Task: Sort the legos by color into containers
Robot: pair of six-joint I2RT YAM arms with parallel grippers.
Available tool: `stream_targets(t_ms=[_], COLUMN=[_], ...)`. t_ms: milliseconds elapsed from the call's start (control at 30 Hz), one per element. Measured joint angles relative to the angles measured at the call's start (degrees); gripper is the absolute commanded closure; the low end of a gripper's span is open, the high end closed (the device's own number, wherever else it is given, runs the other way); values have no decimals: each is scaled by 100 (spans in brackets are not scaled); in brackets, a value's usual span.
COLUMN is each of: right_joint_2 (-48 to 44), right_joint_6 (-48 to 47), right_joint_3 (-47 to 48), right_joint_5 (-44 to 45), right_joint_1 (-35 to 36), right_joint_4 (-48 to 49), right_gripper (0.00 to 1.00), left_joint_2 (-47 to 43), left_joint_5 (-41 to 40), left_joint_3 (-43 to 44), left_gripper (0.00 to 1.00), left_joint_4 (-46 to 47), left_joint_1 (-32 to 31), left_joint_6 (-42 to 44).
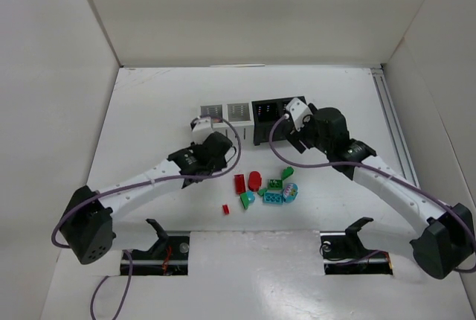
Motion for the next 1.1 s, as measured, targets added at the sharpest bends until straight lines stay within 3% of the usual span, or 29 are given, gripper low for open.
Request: stream_targets(t_ms=[267,467,633,733,867,1033,1100], right_joint_2=[-391,-350,-136,9,210,782,1088], right_joint_6=[-531,-675,-684,-671,-658,-492,-409], right_joint_3=[-254,-330,-330,-330,-334,-282,-219], right_joint_5=[-232,-251,-256,-254,-251,-70,-15], right_joint_1=[160,487,734,896,1189,1805,2079], right_joint_4=[-11,-13,-4,-4,11,111,111], right_gripper=[22,22,22,22,22,22,22], left_joint_2=[42,748,1443,1532,1532,1467,1309], left_joint_5=[-385,-50,116,184,229,284,297], left_joint_3=[1515,2017,2210,2210,2223,2218,2153], left_gripper=[85,80,62,56,37,0,0], left_joint_4=[588,1169,1270,1244,1292,1285,1333], left_joint_1=[1134,1722,1934,1926,1919,1919,1919], left_joint_6=[905,1499,1716,1781,1829,1853,1827])
